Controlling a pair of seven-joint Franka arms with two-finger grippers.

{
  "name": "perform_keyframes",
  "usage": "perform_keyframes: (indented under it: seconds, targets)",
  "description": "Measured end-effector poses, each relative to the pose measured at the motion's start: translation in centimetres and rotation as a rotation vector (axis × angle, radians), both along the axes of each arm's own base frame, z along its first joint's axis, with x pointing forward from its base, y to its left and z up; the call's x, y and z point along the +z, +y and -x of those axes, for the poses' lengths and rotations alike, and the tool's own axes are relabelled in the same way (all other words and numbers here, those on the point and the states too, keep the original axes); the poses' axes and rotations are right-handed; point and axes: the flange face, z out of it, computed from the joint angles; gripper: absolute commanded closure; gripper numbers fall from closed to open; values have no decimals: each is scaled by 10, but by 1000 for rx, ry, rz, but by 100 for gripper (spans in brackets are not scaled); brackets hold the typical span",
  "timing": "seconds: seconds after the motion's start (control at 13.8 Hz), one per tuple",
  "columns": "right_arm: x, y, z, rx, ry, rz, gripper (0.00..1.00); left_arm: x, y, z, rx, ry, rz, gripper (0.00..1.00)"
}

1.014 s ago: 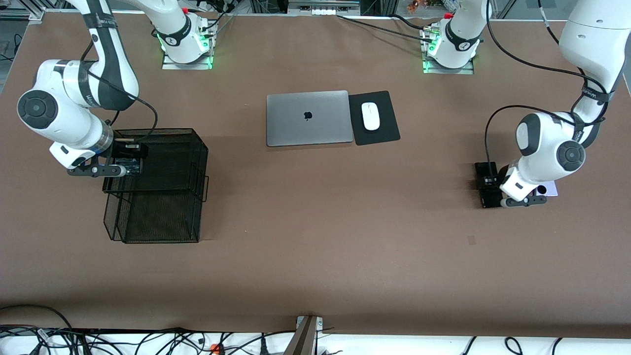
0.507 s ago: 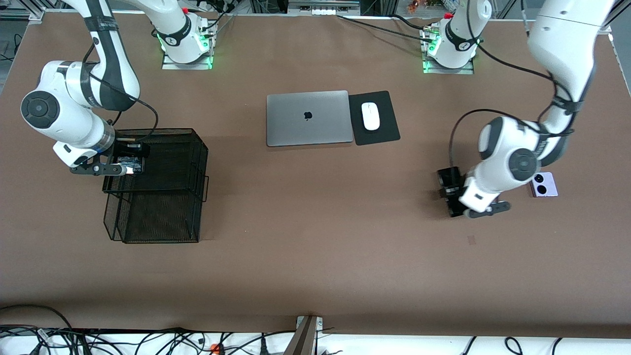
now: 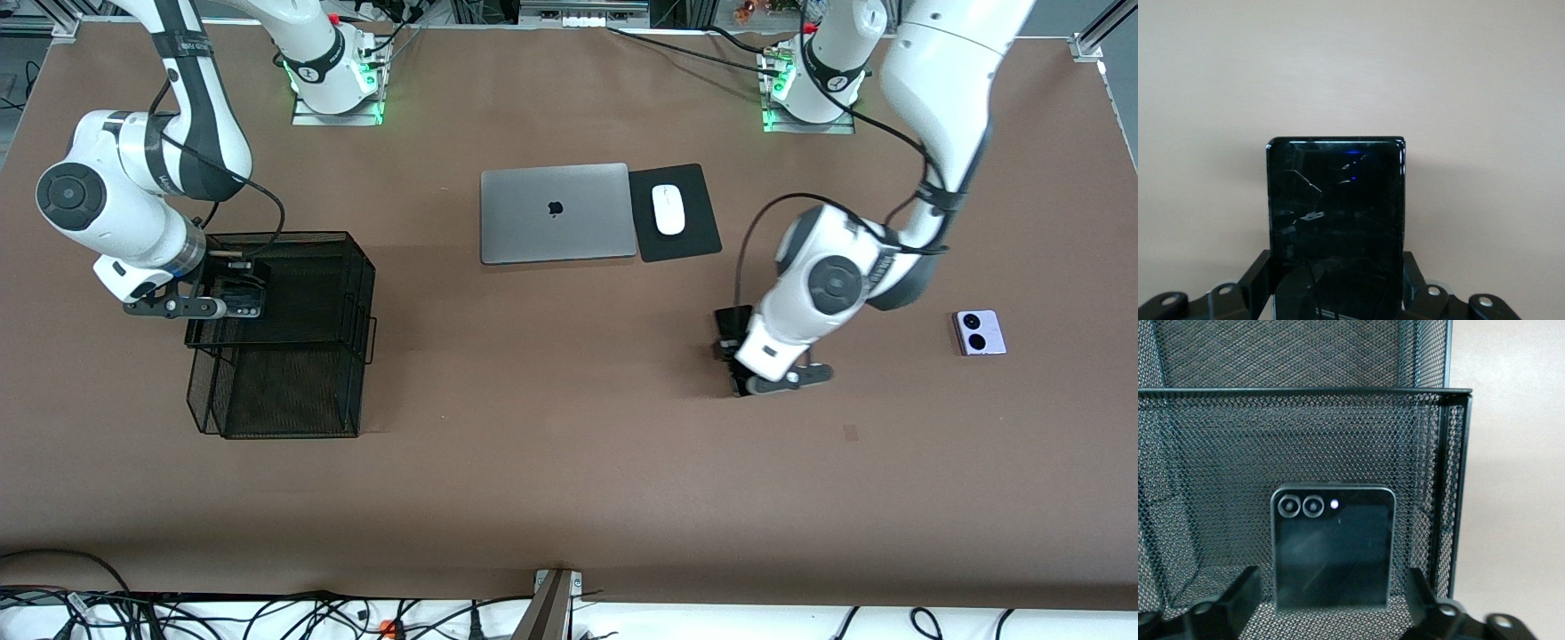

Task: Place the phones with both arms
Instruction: 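Open the right gripper in the basket while the left gripper carries the tall phone, then lower the tall black phone beside the laptop and open the left gripper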

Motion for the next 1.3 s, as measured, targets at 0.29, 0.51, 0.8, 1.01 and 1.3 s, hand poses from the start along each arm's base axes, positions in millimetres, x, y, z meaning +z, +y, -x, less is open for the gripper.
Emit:
perform_keyframes:
  seconds: [0.29,0.51,0.8,1.01,1.3]
  targets:
    - [6,0,-5,1,-22,0,1,3,-101,10,7,-36,30,89]
    - [23,2,-15,4,-60,-1,1,-4,-158,17,-35,-72,27,89]
    - [40,3,-26,5,-84,0,1,-25,-207,14,-67,-110,28,90]
    - [60,7,-38,-17,-61,-22,0,-48,-232,15,-57,-150,-11,91]
    - [78,12,-52,-22,-48,-22,0,-63,-254,30,-63,-153,-26,91]
